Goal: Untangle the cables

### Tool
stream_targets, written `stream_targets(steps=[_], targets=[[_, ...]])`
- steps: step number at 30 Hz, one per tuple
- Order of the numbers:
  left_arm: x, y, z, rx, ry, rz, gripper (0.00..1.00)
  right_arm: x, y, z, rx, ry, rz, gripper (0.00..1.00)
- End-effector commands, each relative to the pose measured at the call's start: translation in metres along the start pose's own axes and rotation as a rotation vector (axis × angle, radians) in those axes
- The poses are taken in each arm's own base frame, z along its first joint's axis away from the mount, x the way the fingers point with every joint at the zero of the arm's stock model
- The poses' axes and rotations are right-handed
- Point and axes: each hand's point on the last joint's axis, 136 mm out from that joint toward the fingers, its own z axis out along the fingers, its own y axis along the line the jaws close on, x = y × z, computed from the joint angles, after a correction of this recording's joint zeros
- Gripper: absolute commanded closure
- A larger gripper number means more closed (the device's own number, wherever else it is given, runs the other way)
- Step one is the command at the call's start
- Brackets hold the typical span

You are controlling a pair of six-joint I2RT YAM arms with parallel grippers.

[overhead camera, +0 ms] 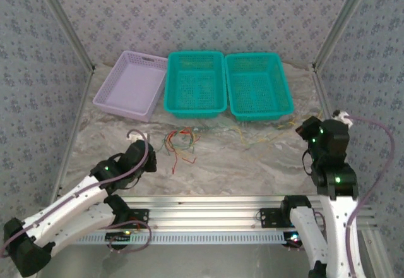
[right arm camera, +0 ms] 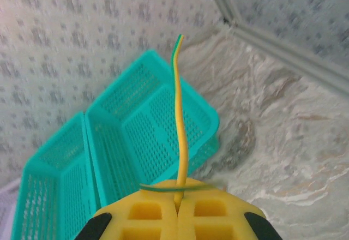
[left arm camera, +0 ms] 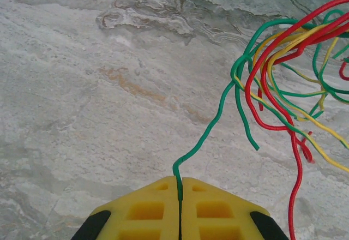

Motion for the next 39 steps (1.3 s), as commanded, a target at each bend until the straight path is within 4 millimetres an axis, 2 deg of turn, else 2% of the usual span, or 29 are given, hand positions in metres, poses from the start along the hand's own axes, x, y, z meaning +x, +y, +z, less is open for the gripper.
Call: stream_targets(steps=[1, 2, 5, 6, 8, 14, 20, 24, 25, 32, 35, 39], targets=[[-0.006, 0.008, -0.004, -0.045, -0.009, -0.009, 1.00, -0.015, -0.017, -0.014, 0.063, -0.102, 0.045, 1.00], [-0.005, 0.007, -0.004, -0.040, -0.005, -0.009, 1.00, -0.015, -0.012, -0.015, 0.038, -0.094, 0.036, 1.00], [0.000, 0.001, 0.000, -0.016, 0.030, 0.004, 1.00, -0.008, 0.022, -0.012, -0.122, -0.013, 0.018, 1.00], [-0.001, -0.001, 0.000, -0.017, 0.035, 0.008, 1.00, -0.006, 0.027, -0.012, -0.140, 0.012, 0.018, 1.00], [-0.006, -0.001, 0.000, -0.033, 0.026, 0.015, 1.00, -0.009, 0.021, -0.016, -0.096, 0.017, 0.014, 1.00], [-0.003, 0.006, 0.005, -0.113, 0.081, 0.057, 1.00, -0.040, 0.009, -0.044, -0.048, -0.144, 0.035, 1.00], [0.003, 0.015, 0.015, -0.190, 0.114, 0.066, 1.00, -0.072, 0.016, -0.073, -0.073, -0.268, 0.054, 1.00], [0.006, 0.020, 0.019, -0.224, 0.122, 0.075, 1.00, -0.092, 0.026, -0.087, -0.091, -0.321, 0.035, 1.00], [0.006, 0.021, 0.019, -0.229, 0.124, 0.072, 1.00, -0.104, 0.031, -0.099, -0.106, -0.350, 0.037, 1.00], [0.010, 0.023, 0.025, -0.245, 0.146, 0.086, 1.00, -0.142, 0.049, -0.131, -0.155, -0.464, 0.025, 1.00], [0.012, 0.024, 0.028, -0.252, 0.156, 0.083, 1.00, -0.148, 0.068, -0.132, -0.205, -0.425, -0.006, 1.00], [0.013, 0.023, 0.029, -0.250, 0.154, 0.082, 1.00, -0.133, 0.097, -0.113, -0.294, -0.297, -0.058, 1.00]])
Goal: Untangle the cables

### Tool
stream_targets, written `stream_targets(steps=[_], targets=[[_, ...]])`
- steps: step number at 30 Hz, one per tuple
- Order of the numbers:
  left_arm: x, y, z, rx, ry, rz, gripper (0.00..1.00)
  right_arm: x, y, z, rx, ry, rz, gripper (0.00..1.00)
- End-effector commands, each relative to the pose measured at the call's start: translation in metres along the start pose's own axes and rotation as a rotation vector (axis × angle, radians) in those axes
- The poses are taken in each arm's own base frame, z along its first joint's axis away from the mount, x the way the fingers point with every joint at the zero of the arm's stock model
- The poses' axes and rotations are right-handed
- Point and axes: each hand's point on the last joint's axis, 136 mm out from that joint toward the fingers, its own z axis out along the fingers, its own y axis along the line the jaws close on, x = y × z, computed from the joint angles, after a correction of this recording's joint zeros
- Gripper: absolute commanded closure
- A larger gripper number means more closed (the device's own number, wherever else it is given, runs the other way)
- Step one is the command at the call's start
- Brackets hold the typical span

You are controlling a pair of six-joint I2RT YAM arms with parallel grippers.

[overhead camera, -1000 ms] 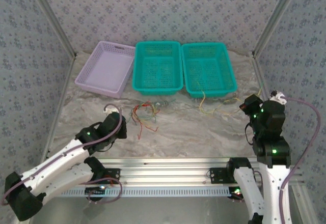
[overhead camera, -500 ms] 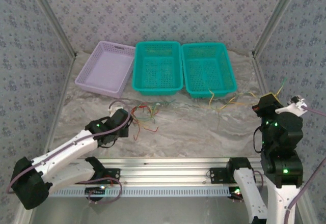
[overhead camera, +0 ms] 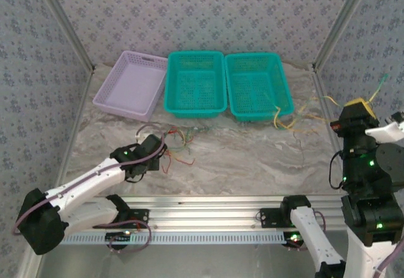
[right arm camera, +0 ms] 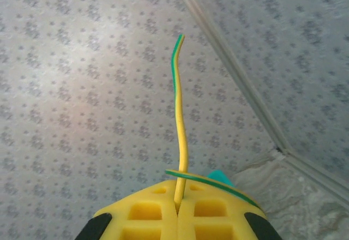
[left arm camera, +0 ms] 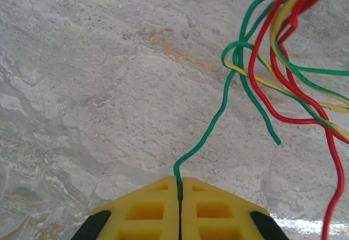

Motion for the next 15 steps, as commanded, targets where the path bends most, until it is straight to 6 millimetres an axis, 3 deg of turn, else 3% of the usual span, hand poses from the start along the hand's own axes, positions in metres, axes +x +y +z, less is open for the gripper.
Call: stream_targets(steps=[1, 4, 7, 9, 11, 15], targets=[[-0.008, 0.003, -0.002, -0.020, -0.024, -0.013, 1.00, 0.020, 0.022, 0.017, -0.083, 0.116, -0.049, 1.00], [-0.006, 0.002, 0.000, -0.021, -0.010, -0.008, 0.98, 0.031, 0.043, 0.025, -0.163, 0.208, -0.069, 1.00], [-0.009, -0.001, -0.004, 0.000, -0.012, -0.015, 0.62, 0.053, 0.066, 0.033, -0.270, 0.327, -0.041, 1.00], [-0.013, -0.007, -0.009, 0.041, -0.024, -0.019, 0.36, 0.066, 0.071, 0.038, -0.296, 0.377, -0.011, 1.00], [-0.018, -0.016, -0.017, 0.095, -0.029, -0.027, 0.23, 0.084, 0.078, 0.043, -0.351, 0.429, 0.023, 1.00], [-0.027, -0.031, -0.036, 0.193, -0.039, -0.039, 0.10, 0.115, 0.085, 0.051, -0.421, 0.517, 0.092, 1.00]])
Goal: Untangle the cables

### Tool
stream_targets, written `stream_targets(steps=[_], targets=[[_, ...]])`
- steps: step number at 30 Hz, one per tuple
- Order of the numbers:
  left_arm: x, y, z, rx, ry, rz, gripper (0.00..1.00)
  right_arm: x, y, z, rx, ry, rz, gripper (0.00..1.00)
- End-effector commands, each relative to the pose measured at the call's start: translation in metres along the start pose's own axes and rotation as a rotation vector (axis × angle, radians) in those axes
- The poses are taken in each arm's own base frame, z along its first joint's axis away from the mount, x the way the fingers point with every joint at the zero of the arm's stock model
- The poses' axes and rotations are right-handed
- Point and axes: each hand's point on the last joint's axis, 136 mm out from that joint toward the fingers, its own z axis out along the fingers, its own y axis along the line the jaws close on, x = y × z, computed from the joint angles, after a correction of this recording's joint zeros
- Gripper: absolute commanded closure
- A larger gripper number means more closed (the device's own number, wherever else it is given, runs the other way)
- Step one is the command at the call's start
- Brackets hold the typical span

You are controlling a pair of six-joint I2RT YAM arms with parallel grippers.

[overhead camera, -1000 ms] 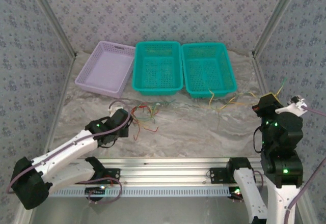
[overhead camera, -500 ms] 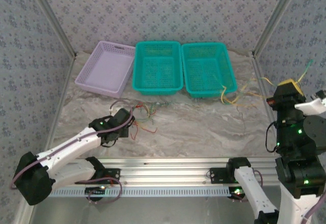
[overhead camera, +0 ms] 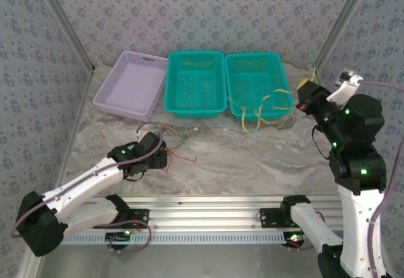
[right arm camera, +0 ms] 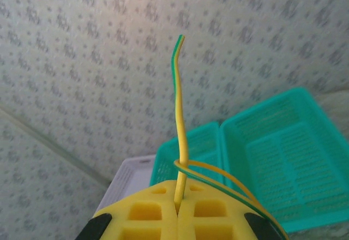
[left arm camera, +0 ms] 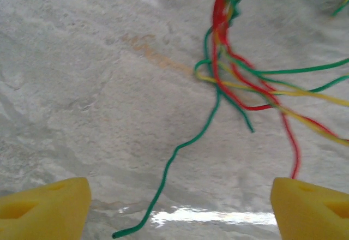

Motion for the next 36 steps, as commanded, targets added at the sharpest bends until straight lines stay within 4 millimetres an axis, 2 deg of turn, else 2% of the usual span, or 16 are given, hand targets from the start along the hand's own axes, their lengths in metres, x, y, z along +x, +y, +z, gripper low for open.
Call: stream_targets(steps=[1, 7, 9, 10, 13, 17, 20, 24, 29, 32, 36], targets=[[-0.019, -0.022, -0.026, 0.130, -0.042, -0.019, 0.09, 0.020, 0.023, 0.013, -0.170, 0.087, 0.066, 1.00], [-0.036, -0.052, -0.063, 0.303, -0.104, 0.001, 0.04, 0.056, 0.022, 0.037, -0.257, 0.200, 0.114, 1.00], [-0.041, -0.064, -0.076, 0.360, -0.130, 0.017, 0.03, 0.060, 0.030, 0.037, -0.309, 0.219, 0.107, 1.00], [-0.042, -0.071, -0.083, 0.395, -0.135, 0.030, 0.03, 0.073, 0.025, 0.043, -0.311, 0.253, 0.119, 1.00], [-0.053, -0.094, -0.104, 0.516, -0.181, 0.029, 0.01, 0.082, 0.031, 0.044, -0.351, 0.281, 0.118, 1.00], [-0.055, -0.119, -0.114, 0.621, -0.169, 0.029, 0.00, 0.094, 0.036, 0.047, -0.386, 0.324, 0.128, 1.00], [-0.053, -0.136, -0.112, 0.649, -0.162, 0.053, 0.00, 0.100, 0.045, 0.046, -0.440, 0.349, 0.136, 1.00], [-0.061, -0.141, -0.115, 0.659, -0.203, 0.052, 0.00, 0.107, 0.060, 0.039, -0.526, 0.395, 0.099, 1.00], [-0.081, -0.135, -0.139, 0.704, -0.323, 0.045, 0.00, 0.123, 0.076, 0.026, -0.671, 0.471, 0.044, 1.00], [-0.089, -0.133, -0.140, 0.703, -0.331, 0.039, 0.00, 0.132, 0.085, 0.020, -0.756, 0.511, 0.034, 1.00], [-0.090, -0.145, -0.136, 0.767, -0.307, 0.031, 0.00, 0.141, 0.104, 0.003, -0.872, 0.545, -0.008, 1.00]])
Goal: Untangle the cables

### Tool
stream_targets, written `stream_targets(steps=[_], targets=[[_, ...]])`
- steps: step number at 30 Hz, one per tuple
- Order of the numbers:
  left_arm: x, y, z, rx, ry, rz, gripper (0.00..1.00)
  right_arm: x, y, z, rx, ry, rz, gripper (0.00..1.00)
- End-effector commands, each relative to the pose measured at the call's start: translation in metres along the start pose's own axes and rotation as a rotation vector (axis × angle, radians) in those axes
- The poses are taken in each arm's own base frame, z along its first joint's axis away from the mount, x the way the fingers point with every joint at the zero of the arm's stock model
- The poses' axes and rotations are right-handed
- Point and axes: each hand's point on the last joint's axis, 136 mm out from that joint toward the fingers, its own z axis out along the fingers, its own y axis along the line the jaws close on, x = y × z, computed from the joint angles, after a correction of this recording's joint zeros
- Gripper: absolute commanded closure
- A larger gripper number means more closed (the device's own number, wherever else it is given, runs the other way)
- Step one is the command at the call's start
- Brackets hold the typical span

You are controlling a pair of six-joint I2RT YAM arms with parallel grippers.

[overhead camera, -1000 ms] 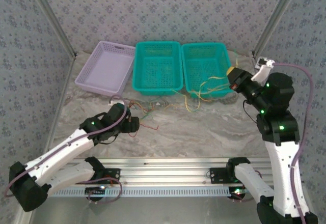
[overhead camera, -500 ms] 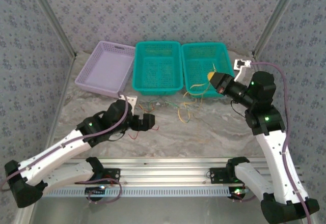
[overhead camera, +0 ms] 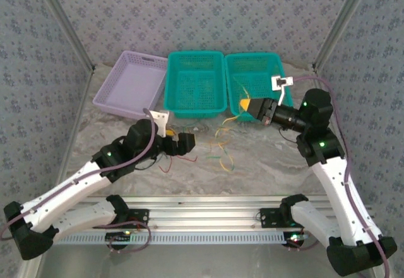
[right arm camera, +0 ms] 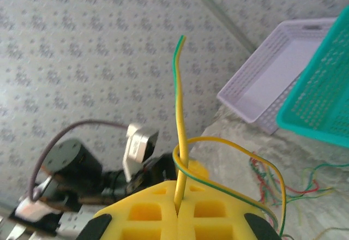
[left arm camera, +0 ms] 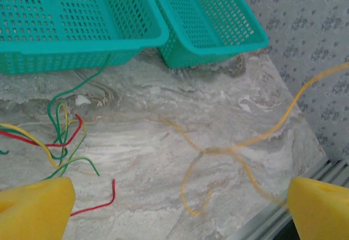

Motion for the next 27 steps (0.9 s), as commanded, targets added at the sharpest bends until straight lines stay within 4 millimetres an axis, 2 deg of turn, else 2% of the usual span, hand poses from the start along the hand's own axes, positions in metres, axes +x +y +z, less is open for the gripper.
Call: stream_targets(steps=[1, 5, 11, 20, 23, 27], targets=[[-0.011, -0.020, 0.005, 0.098, -0.020, 0.008, 0.00, 0.011, 0.037, 0.001, -0.158, 0.062, -0.116, 1.00], [-0.013, -0.033, 0.010, 0.166, -0.027, 0.019, 0.00, 0.020, 0.049, 0.002, -0.215, 0.102, -0.150, 1.00], [-0.031, -0.048, 0.013, 0.251, -0.072, 0.011, 0.00, 0.036, 0.065, 0.004, -0.308, 0.170, -0.187, 1.00], [-0.056, -0.093, 0.015, 0.452, -0.087, -0.017, 0.00, 0.043, 0.057, 0.016, -0.308, 0.210, -0.199, 1.00], [-0.059, -0.099, 0.016, 0.474, -0.078, -0.024, 0.00, 0.047, 0.053, 0.019, -0.288, 0.228, -0.202, 1.00], [-0.062, -0.107, 0.009, 0.514, -0.088, -0.026, 0.00, 0.052, 0.044, 0.024, -0.266, 0.248, -0.193, 1.00]])
